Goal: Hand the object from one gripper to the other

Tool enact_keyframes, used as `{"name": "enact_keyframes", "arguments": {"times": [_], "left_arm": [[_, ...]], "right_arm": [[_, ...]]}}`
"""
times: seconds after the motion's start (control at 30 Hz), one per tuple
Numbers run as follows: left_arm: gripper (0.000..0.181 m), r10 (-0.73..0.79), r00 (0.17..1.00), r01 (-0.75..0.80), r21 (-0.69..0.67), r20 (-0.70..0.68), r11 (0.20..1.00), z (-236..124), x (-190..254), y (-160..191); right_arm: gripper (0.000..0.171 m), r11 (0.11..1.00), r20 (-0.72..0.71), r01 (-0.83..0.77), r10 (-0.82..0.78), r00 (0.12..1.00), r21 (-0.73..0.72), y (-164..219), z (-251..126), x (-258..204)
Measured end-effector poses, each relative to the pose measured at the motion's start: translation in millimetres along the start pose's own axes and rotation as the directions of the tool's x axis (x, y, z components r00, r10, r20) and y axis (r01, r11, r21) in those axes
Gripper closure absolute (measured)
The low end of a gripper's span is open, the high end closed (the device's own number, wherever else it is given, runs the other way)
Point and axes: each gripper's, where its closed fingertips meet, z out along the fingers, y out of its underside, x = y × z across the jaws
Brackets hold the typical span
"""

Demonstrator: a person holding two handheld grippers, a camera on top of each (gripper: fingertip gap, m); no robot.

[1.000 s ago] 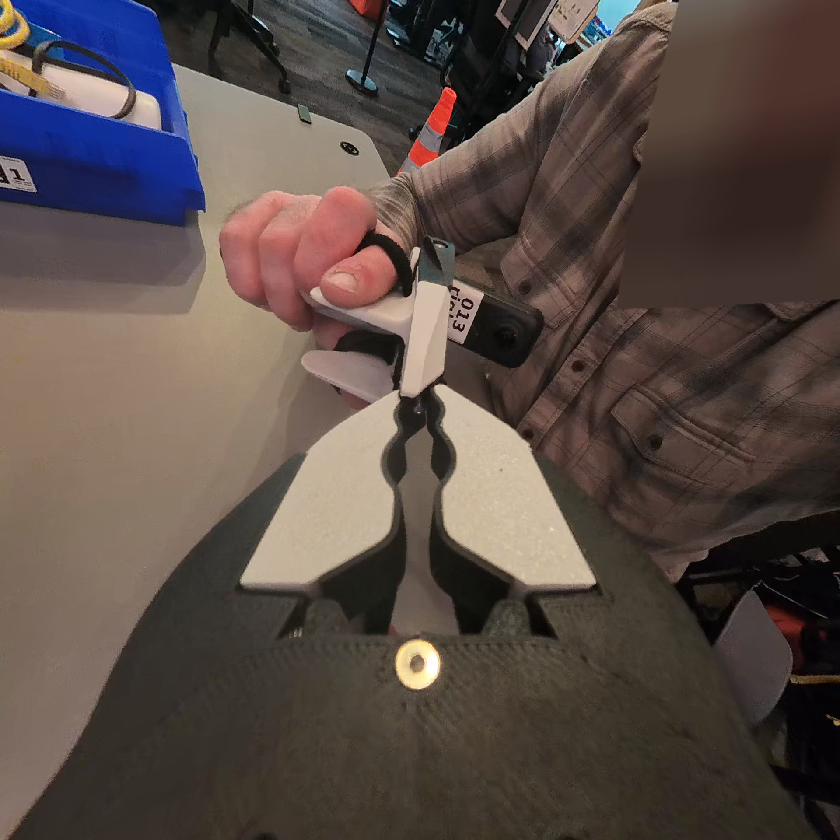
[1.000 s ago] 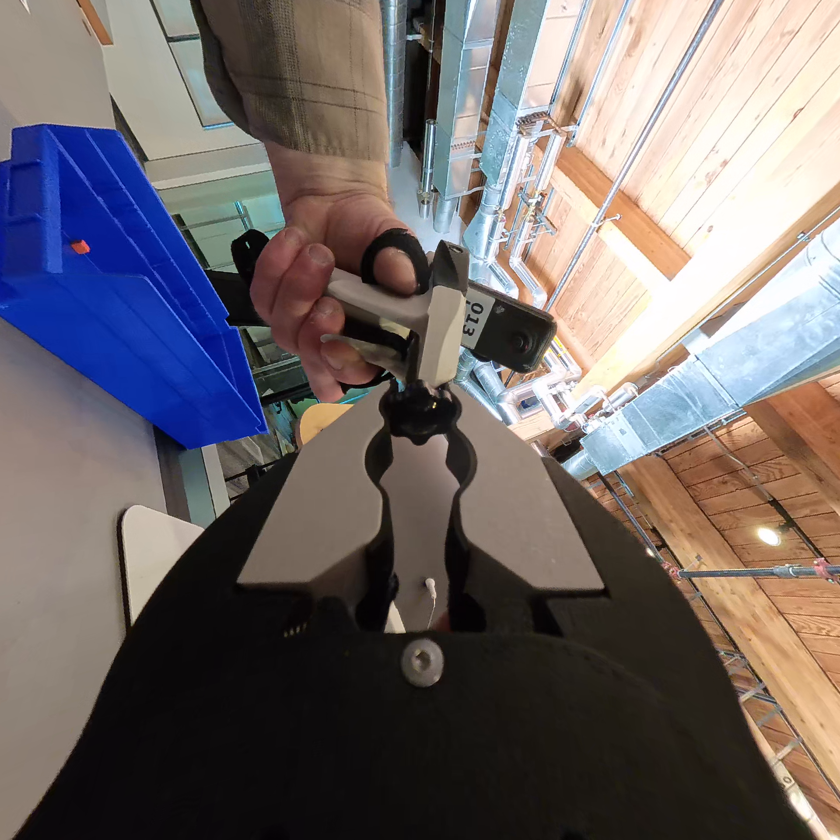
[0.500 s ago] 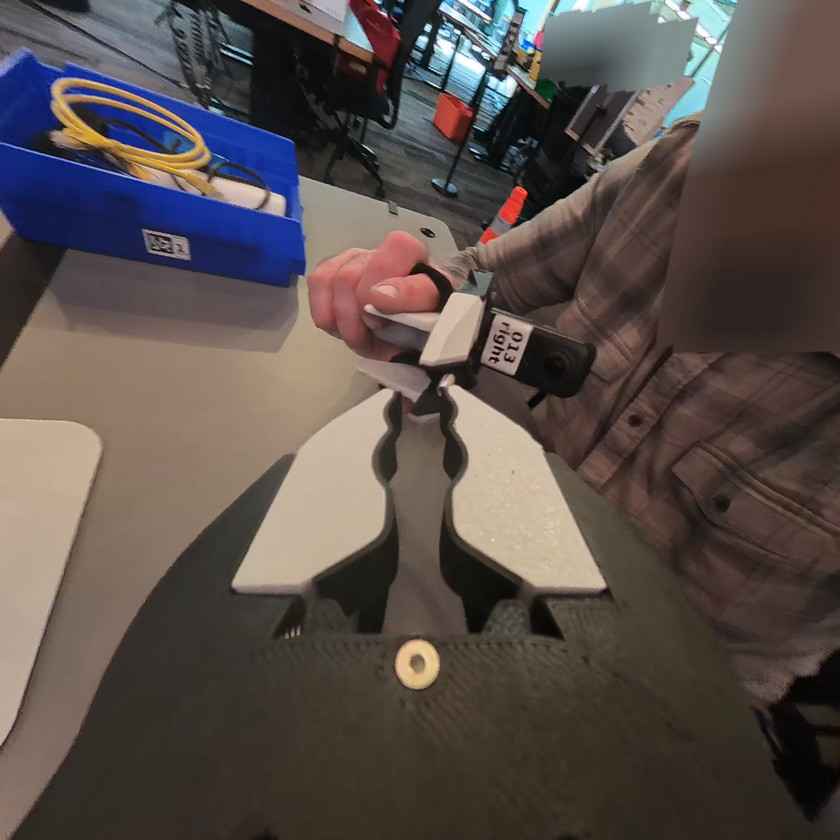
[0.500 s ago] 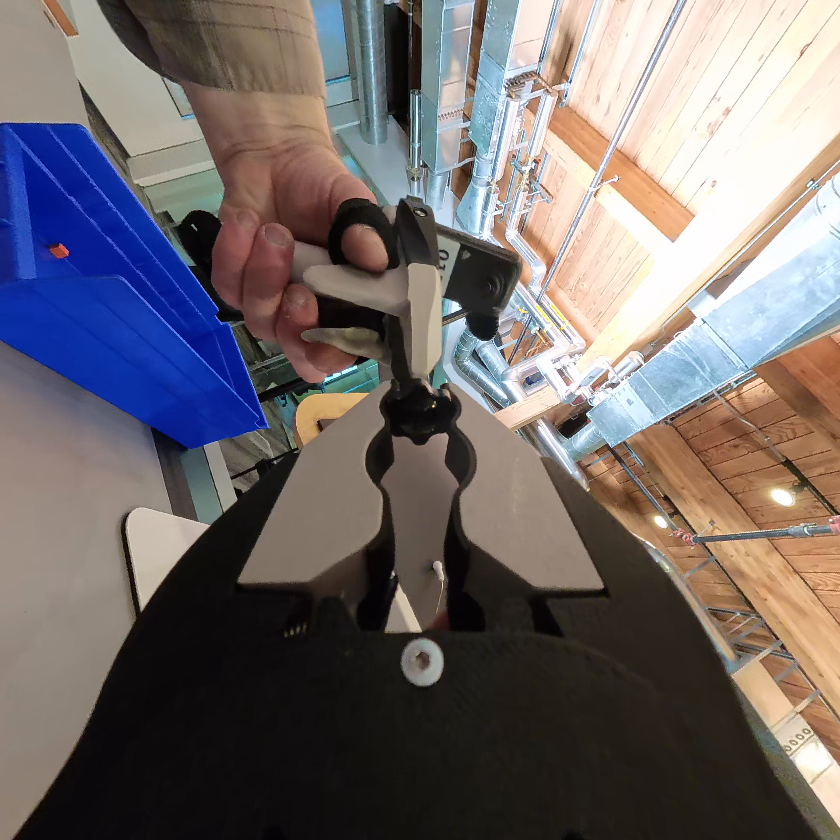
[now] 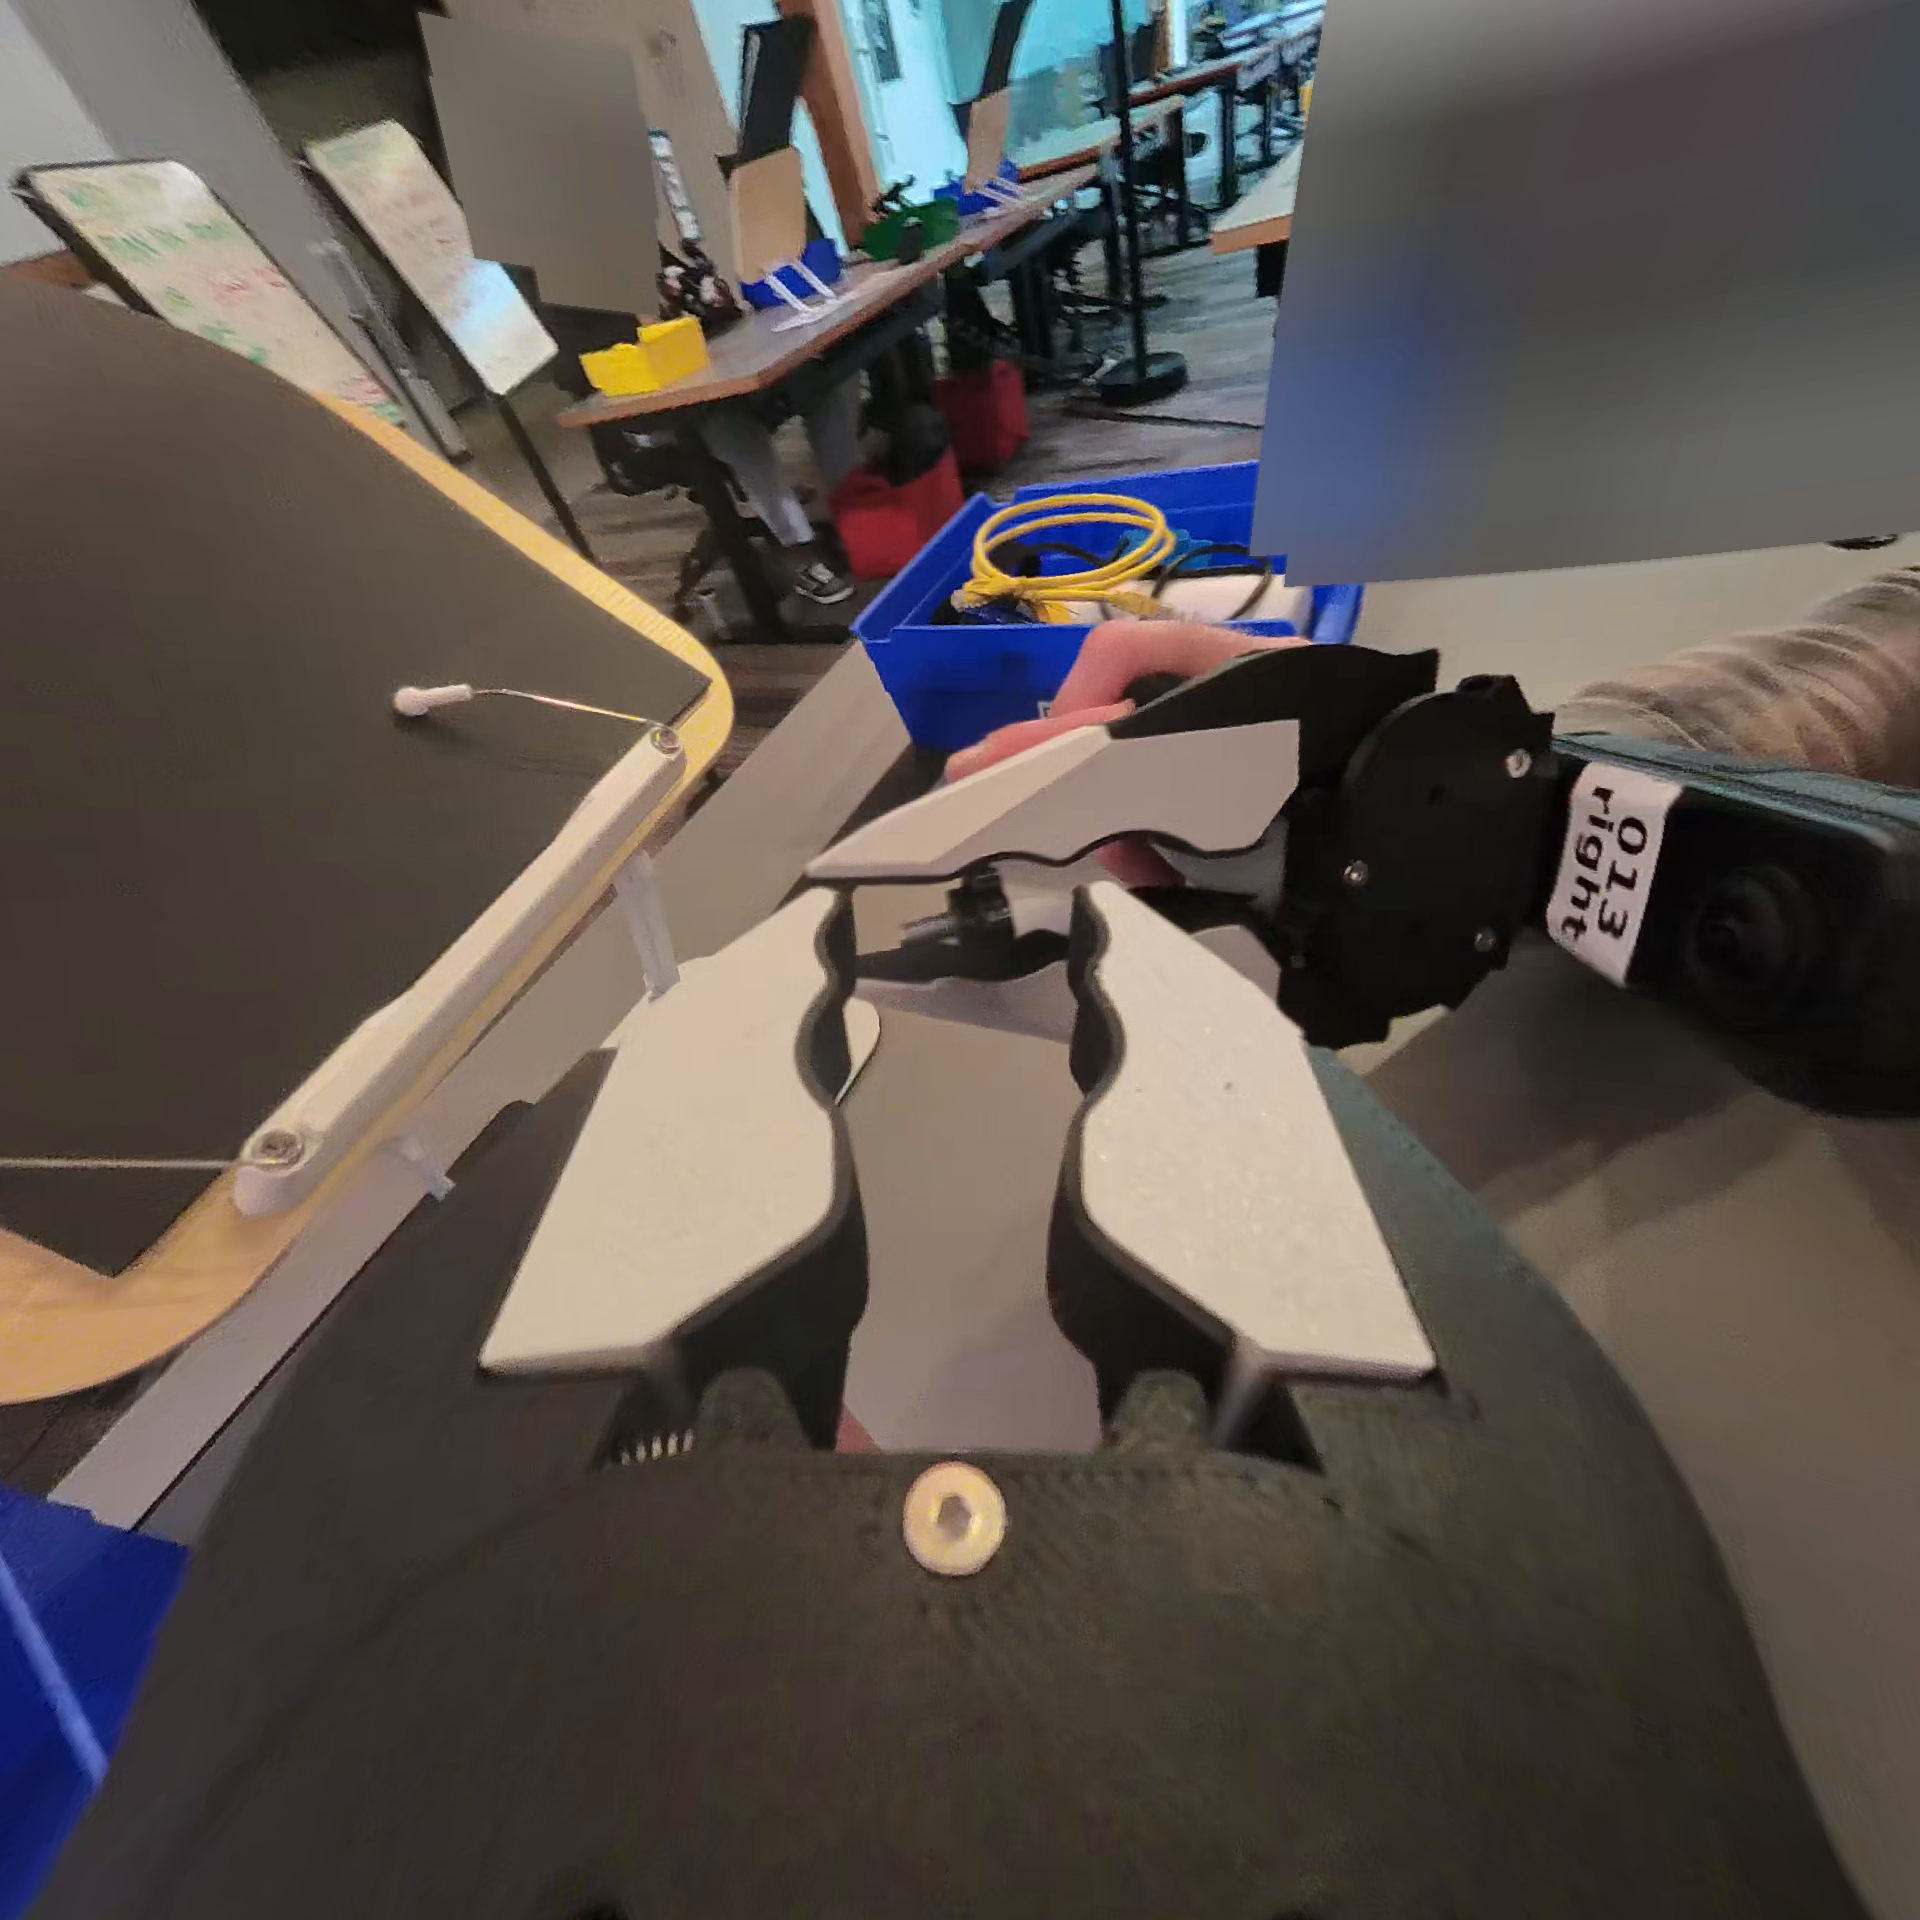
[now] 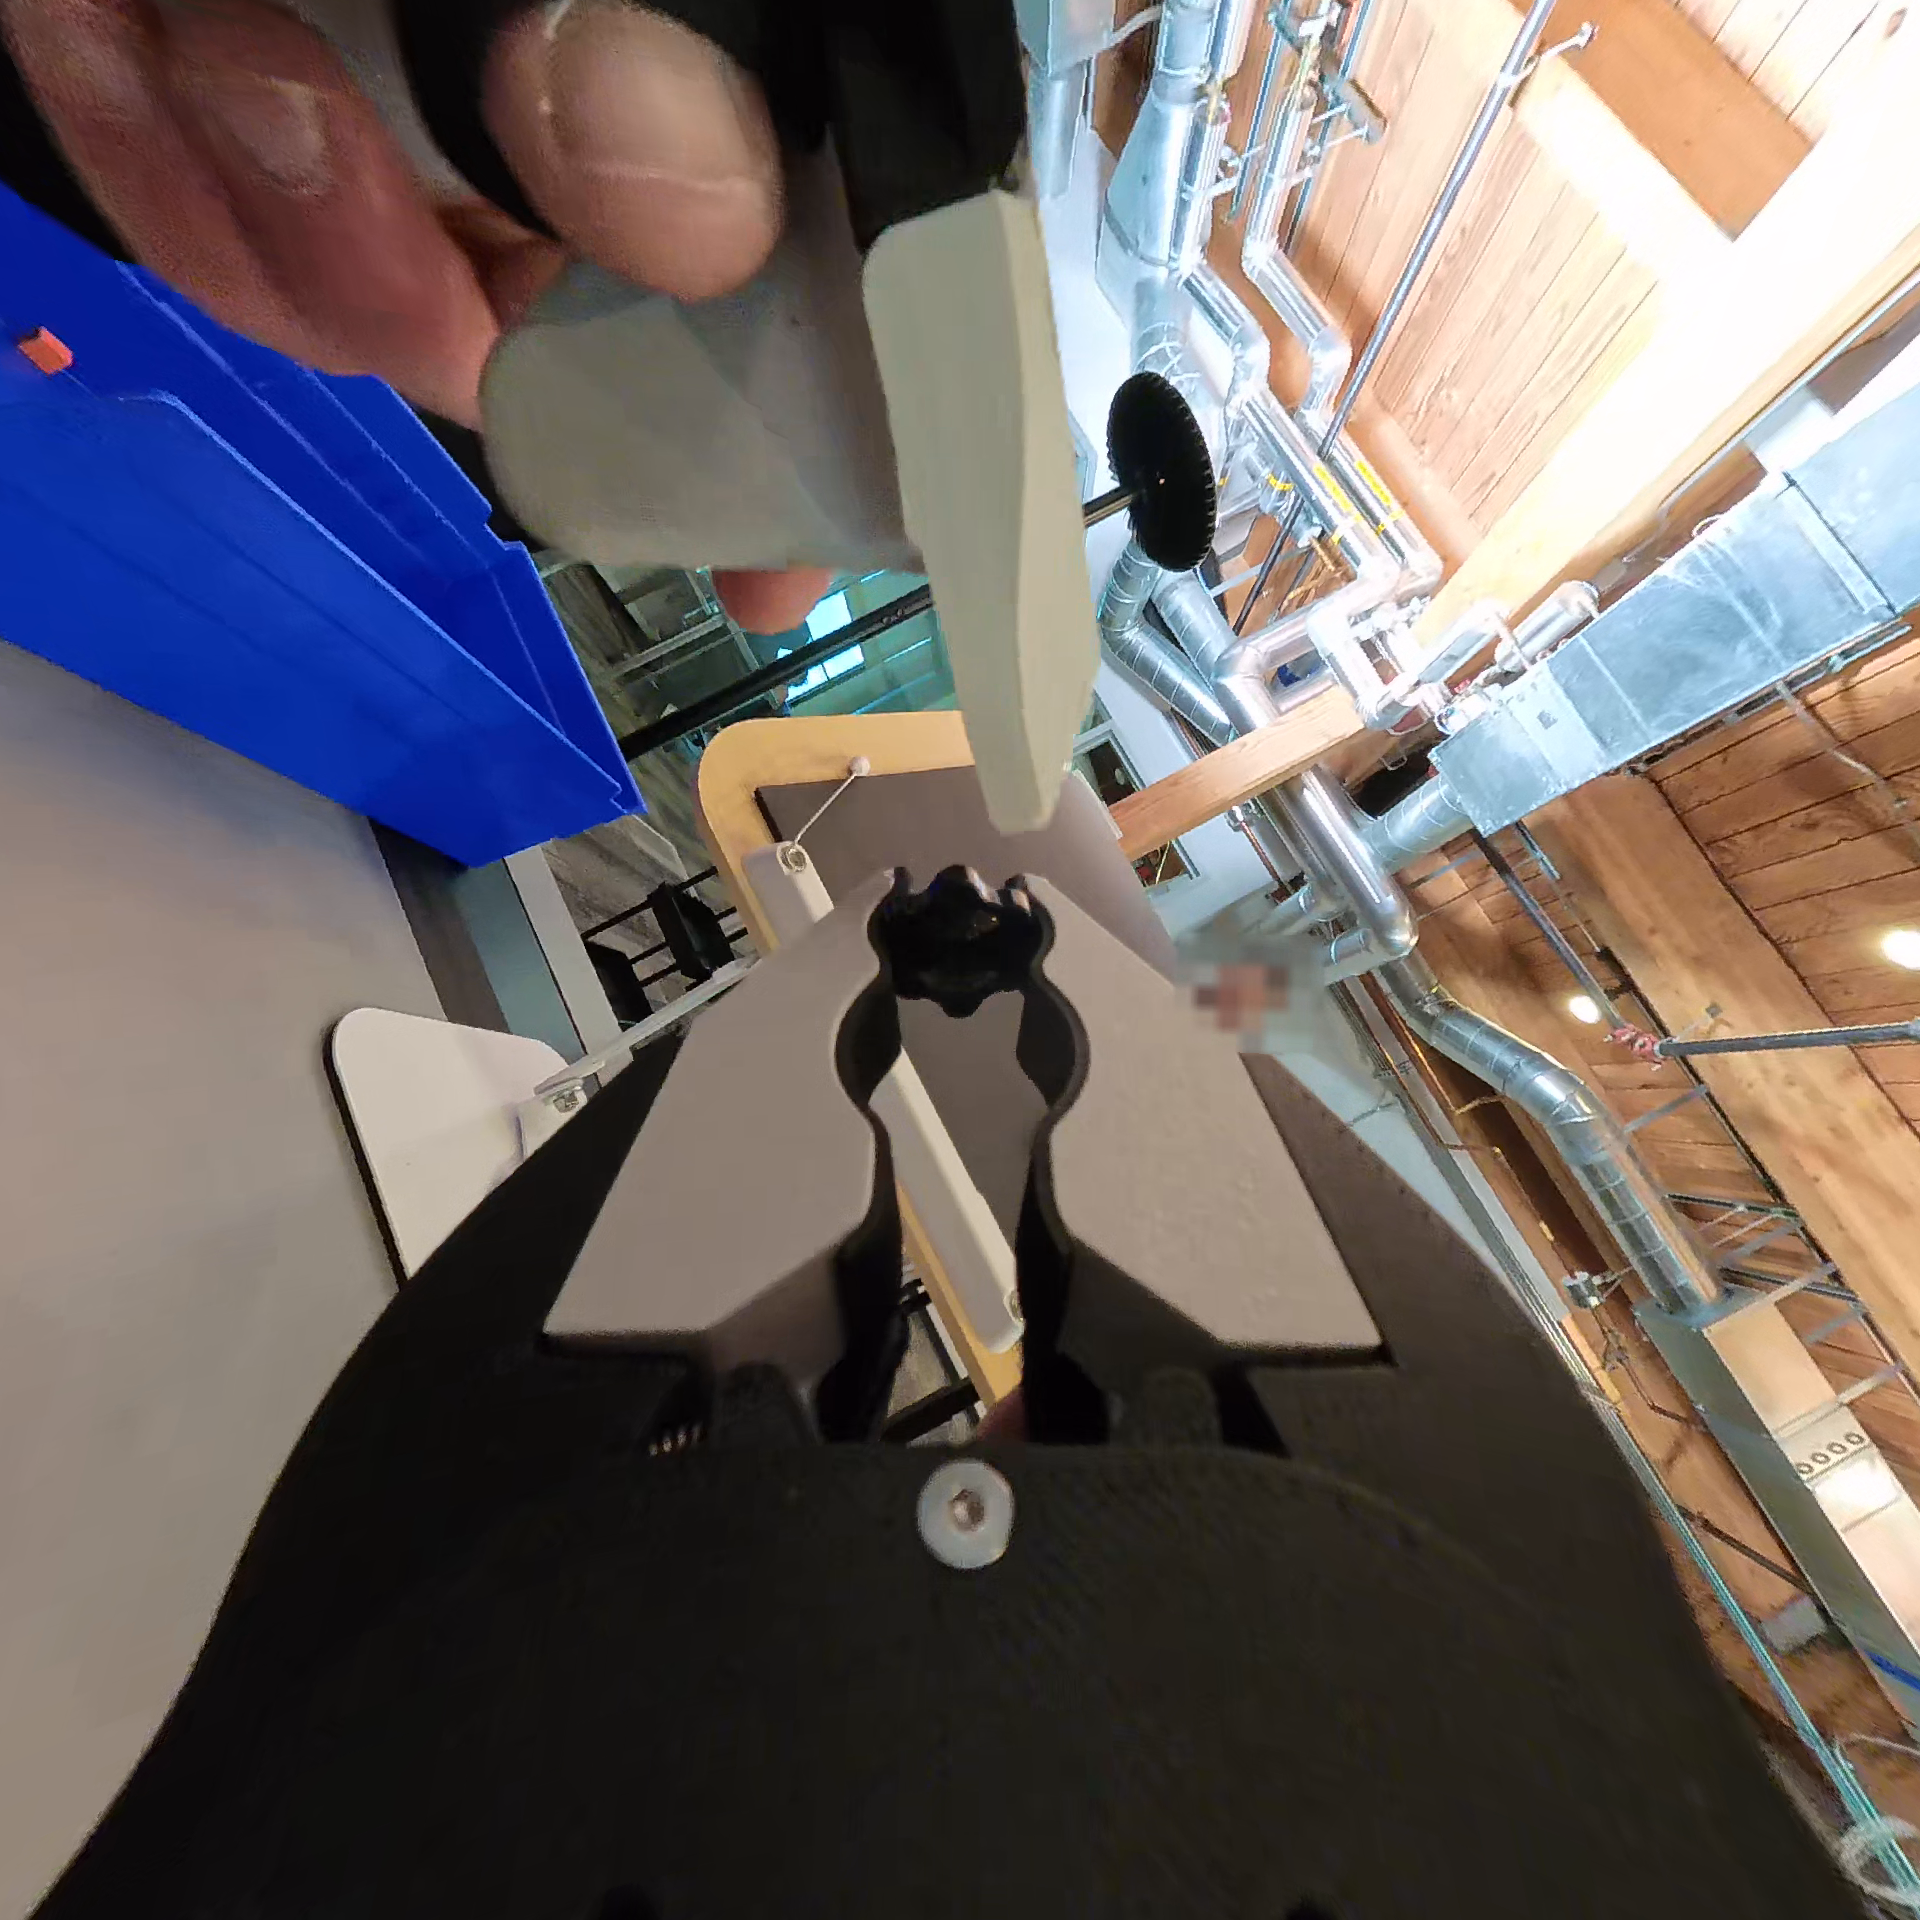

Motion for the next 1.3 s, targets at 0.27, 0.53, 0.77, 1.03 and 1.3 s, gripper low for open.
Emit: {"name": "enact_keyframes", "arguments": {"times": [0.27,0.53,0.77,1.03,1.3], "left_arm": [[0.168,0.043,0.984,-0.04,-0.021,0.172,0.999,14,0,7],[0.172,0.101,0.971,-0.095,-0.038,0.219,0.995,14,0,8],[0.172,-0.086,0.992,0.081,0.056,0.097,0.995,6,-2,6],[0.173,-0.329,0.65,0.53,0.098,-0.685,0.843,-51,34,-8],[0.172,-0.038,0.612,0.289,0.178,-0.79,0.941,-79,66,-19]], "right_arm": [[0.157,0.999,-0.008,0.033,-0.034,0.999,-0.019,1,0,0],[0.157,0.999,-0.006,0.04,-0.041,0.999,-0.033,3,0,-1],[0.134,1.0,0.06,0.009,-0.011,0.998,0.019,-4,-1,-3],[0.131,0.892,0.551,-0.358,0.159,0.819,0.275,-48,-42,-17],[0.139,0.259,0.893,-0.922,0.42,-0.161,-0.288,-83,-79,4]]}}
